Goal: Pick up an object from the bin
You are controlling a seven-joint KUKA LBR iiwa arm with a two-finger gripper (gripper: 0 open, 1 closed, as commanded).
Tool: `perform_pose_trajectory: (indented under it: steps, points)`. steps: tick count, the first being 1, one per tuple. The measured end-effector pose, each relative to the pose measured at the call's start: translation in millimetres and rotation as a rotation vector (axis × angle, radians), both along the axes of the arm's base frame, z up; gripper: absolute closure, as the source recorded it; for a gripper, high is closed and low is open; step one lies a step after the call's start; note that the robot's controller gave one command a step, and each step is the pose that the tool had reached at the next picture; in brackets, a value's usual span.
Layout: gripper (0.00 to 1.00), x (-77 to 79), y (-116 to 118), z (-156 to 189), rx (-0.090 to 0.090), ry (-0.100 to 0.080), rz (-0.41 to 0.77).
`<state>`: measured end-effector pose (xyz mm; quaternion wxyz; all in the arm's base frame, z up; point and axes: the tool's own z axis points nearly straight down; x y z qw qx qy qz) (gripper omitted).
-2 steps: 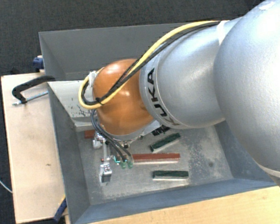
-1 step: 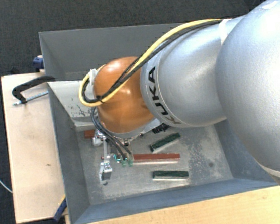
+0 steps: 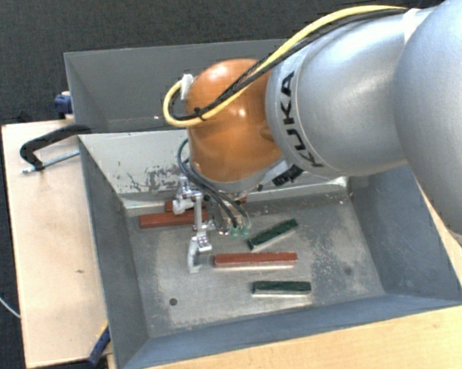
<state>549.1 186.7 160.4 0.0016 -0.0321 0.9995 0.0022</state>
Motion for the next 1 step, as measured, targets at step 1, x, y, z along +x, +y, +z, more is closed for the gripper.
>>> perform_pose_trajectory:
  steps: [1]
  points:
    - [0.00,6.6,-42.8,-28.0,-0.004,-0.007,0.102]
